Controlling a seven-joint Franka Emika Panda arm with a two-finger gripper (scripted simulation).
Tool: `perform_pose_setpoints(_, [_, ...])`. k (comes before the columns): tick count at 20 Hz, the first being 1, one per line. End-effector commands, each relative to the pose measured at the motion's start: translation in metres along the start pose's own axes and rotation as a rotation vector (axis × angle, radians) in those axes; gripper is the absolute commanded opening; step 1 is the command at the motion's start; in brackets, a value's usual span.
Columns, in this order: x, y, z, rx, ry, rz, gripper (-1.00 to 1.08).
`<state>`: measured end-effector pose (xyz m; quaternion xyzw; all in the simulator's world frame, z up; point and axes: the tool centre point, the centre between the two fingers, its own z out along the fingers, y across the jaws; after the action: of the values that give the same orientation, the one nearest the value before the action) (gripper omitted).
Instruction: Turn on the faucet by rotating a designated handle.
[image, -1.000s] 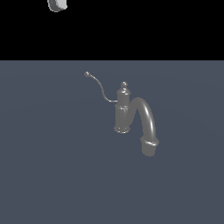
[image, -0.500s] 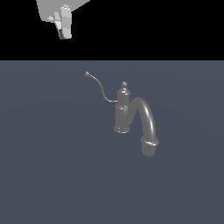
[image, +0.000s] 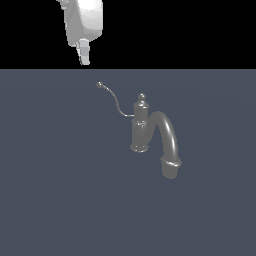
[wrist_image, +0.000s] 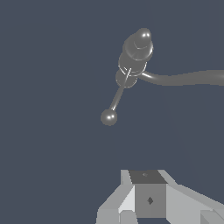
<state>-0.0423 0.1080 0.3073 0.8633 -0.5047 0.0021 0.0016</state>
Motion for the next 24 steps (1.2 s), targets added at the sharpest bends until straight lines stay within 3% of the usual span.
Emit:
perform_pose_setpoints(1, [0.008, -0.011, 0.01, 0.001, -0.001, 0.057, -1.0])
perform_pose_setpoints(14, [0.053, -0.052, 0.054, -0.001, -0.003, 0.323, -1.0])
perform_pose_setpoints(24, [0.072, -0.063, 0.068, -0.001, -0.005, 0.413, -1.0])
